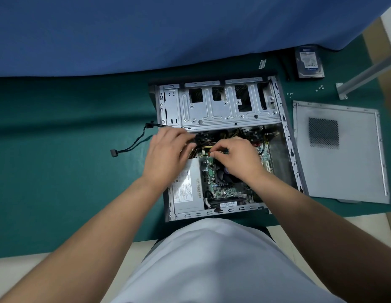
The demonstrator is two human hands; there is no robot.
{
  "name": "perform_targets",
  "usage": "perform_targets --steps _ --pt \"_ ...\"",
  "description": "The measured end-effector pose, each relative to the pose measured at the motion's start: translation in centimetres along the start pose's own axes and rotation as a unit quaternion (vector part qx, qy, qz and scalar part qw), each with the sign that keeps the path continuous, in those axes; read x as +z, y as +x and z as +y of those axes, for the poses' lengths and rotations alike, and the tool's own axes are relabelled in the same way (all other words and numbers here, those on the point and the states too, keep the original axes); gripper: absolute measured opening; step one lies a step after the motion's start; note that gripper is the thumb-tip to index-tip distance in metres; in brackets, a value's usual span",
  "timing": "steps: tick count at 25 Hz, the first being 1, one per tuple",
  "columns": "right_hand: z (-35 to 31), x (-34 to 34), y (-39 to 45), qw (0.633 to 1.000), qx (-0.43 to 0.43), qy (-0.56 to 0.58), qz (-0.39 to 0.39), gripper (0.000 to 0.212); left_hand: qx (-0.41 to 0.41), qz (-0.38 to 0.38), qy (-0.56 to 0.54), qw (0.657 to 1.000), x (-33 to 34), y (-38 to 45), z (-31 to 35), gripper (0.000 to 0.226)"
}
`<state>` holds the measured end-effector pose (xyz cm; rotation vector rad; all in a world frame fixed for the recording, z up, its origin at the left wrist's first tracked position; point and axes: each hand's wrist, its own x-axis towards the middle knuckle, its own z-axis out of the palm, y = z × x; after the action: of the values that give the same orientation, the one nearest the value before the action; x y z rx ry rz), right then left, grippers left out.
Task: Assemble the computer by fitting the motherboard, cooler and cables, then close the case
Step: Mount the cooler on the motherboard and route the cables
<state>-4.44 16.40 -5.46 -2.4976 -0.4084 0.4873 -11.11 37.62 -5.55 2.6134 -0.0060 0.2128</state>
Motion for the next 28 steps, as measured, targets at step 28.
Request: perform_targets --steps 28 --pt "0.3 7.0 2.2 0.972 0.019 -0.234 -0.028 0.014 -0.055 -0.028 -0.019 0.998 0.9 0.8 -1.8 0.045"
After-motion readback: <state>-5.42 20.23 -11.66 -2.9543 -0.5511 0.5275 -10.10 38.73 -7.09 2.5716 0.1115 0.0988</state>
